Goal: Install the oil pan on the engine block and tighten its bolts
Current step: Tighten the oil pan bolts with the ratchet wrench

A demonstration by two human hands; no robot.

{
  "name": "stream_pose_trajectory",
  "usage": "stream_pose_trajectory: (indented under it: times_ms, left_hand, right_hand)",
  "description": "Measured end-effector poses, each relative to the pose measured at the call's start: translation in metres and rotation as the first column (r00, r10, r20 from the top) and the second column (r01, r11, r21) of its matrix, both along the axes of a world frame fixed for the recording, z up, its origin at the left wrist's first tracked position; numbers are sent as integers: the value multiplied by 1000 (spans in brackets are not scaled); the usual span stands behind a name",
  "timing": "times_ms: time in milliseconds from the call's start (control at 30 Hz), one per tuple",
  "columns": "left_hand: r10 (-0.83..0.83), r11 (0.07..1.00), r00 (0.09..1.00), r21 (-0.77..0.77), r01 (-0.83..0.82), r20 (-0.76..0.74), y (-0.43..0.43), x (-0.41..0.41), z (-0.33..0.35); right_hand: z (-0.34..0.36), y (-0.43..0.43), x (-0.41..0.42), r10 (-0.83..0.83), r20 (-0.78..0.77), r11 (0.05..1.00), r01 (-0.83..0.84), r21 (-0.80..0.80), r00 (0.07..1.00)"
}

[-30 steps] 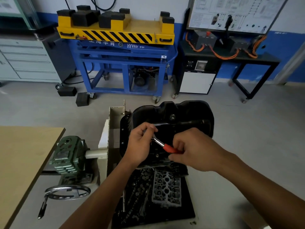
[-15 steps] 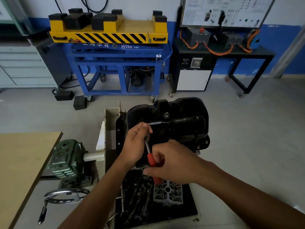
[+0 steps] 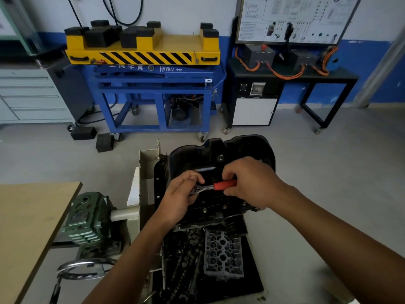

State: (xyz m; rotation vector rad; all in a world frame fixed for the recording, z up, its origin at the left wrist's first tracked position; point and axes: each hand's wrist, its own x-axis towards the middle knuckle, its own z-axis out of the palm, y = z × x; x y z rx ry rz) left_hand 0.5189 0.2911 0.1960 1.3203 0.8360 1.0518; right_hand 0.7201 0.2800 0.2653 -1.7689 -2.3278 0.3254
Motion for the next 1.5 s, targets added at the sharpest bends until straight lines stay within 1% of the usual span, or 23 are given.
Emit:
stream_pose_trajectory:
  times_ms: [67, 200, 267, 367, 433, 467, 533, 600, 667, 733, 800, 833, 933, 1033, 1100, 1200, 1300, 1367, 1500]
  left_hand:
    - [-29, 1000, 1000, -11, 29, 2, 1, 0, 0]
    - [-81, 992, 996, -95, 83, 24, 3, -5, -4]
    - [-94, 990, 996, -108, 94, 10, 1, -5, -6]
    - [-134, 986, 990, -104, 130, -34, 0, -7, -4]
    - [-159, 985, 986, -67, 156, -45, 2, -6, -4]
    - [-146, 989, 989, -42, 144, -39, 4, -6, -4]
    - [-52, 998, 999, -27, 52, -4, 7, -4, -4]
    - [63, 997, 998, -51, -61, 30, 11, -3, -3]
    - [115, 992, 993, -51, -114, 30, 14, -3, -2]
    - [114, 993, 993, -7, -114, -1, 15, -4, 1]
    - [101, 993, 994, 58, -98, -45, 16, -3, 3]
    - [90, 993, 993, 82, -84, -72, 16, -3, 4]
    - [65, 994, 992, 93, -56, -106, 15, -2, 2]
    - [65, 997, 995, 56, -62, -69, 14, -6, 2]
    - [38, 999, 998, 20, -37, -58, 13, -9, 1]
    - [-5, 1000, 998, 0, 5, -67, 13, -8, 1]
    - [-14, 1000, 998, -9, 14, -58, 12, -7, 1]
    - [-25, 1000, 998, -19, 24, -62, 12, -8, 0]
    - [-51, 998, 993, -35, 47, -103, 12, -10, -2]
  right_hand:
    - [-5, 4, -1, -11, 14, 998, 10, 68, 1000]
    - [-9, 13, -8, 32, 11, 982, -34, 184, 999]
    - [-7, 19, -11, 49, 19, 978, -51, 202, 999]
    - [-5, 25, -13, 64, 81, 976, -80, 201, 995]
    - [-5, 24, -11, 75, 84, 974, -91, 207, 994]
    - [-6, 21, -9, 78, 75, 974, -92, 207, 994]
    - [-7, 15, -8, 74, 58, 980, -83, 183, 996]
    - [-4, 6, -10, 58, 46, 990, -63, 129, 997]
    - [1, -4, -11, 53, 15, 997, -54, 61, 999]
    - [5, -18, -16, 73, -84, 996, -78, -53, 994]
    - [4, -32, -27, 105, -199, 974, -141, -177, 974]
    - [1, -37, -35, 116, -241, 964, -168, -206, 964]
    - [-8, -45, -56, 131, -307, 960, -198, -197, 943]
    - [-9, -44, -64, 113, -355, 964, -190, -188, 928]
    - [-8, -43, -64, 105, -372, 960, -191, -204, 922]
    - [-6, -43, -59, 105, -330, 956, -186, -225, 938]
    - [-1, -39, -47, 115, -263, 954, -181, -238, 958]
    - [3, -35, -38, 115, -187, 956, -160, -246, 975]
    - [8, -24, -19, 64, -27, 984, -68, -164, 998]
